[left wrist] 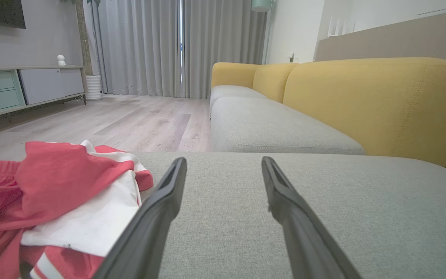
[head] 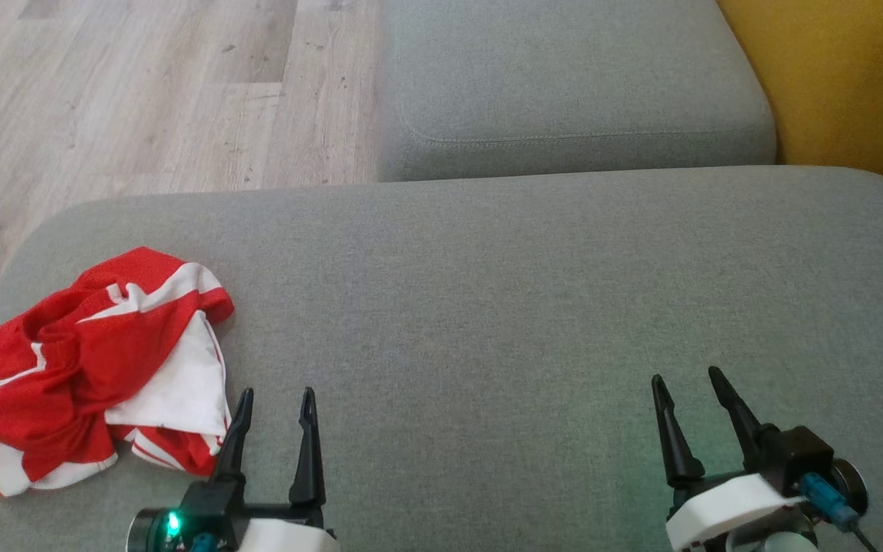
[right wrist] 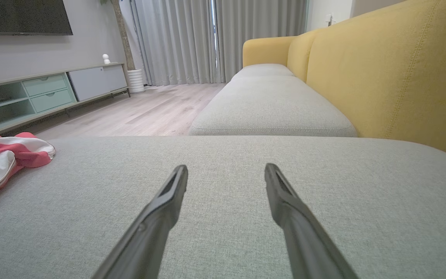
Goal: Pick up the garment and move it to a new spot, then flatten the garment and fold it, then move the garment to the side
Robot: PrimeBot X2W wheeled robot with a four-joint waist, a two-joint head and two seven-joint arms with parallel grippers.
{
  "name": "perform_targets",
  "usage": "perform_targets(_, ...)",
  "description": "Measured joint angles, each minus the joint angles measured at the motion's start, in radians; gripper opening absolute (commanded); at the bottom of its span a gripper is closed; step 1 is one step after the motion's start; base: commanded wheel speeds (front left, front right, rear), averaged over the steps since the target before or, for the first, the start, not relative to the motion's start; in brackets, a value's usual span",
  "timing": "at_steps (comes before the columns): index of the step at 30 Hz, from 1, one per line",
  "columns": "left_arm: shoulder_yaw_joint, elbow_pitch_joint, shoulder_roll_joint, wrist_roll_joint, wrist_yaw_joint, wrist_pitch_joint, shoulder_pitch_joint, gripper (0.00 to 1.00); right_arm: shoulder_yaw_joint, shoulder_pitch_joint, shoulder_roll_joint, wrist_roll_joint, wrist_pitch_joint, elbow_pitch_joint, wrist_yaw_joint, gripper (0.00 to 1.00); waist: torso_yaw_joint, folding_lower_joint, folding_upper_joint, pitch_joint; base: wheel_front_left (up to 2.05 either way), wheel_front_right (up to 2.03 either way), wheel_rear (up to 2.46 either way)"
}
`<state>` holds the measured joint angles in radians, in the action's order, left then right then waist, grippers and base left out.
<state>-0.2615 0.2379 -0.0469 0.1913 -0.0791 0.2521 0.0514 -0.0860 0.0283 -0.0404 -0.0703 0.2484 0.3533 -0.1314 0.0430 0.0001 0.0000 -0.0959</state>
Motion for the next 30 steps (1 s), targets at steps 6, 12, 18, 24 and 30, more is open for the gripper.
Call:
perform_targets(6, -0.001, 0.002, 0.0, 0.0, 0.0, 0.0, 0.0, 1.0, 0.003, 0.0, 0.0, 0.0, 0.0, 0.001, 0.0, 1.0, 0.003, 0.0, 0.0, 0.005, 0.0, 0.0, 0.0)
perform_targets(12, -0.002, 0.007, 0.0, 0.0, 0.0, 0.0, 0.0, 1.0, 0.003, 0.001, 0.0, 0.0, 0.0, 0.001, 0.0, 1.0, 0.011, 0.0, 0.0, 0.007, 0.0, 0.0, 0.0)
perform_targets(18, -0.006, 0.013, 0.0, 0.0, -0.004, 0.0, 0.0, 1.0, 0.002, 0.003, 0.0, 0.0, 0.0, 0.005, 0.0, 1.0, 0.037, 0.0, 0.0, 0.008, 0.0, 0.0, 0.0)
perform_targets(24, -0.004, 0.014, 0.0, -0.001, -0.01, 0.0, 0.0, 1.0, 0.004, 0.003, 0.0, -0.002, 0.0, 0.006, 0.0, 1.0, 0.094, 0.0, 0.0, 0.011, 0.0, 0.0, 0.0)
perform_targets(30, 0.027, 0.013, -0.001, -0.008, -0.01, 0.0, 0.003, 1.0, 0.0, 0.003, 0.0, -0.011, 0.0, 0.006, 0.0, 1.0, 0.169, -0.0001, 0.0, 0.012, 0.0, 0.0, 0.0)
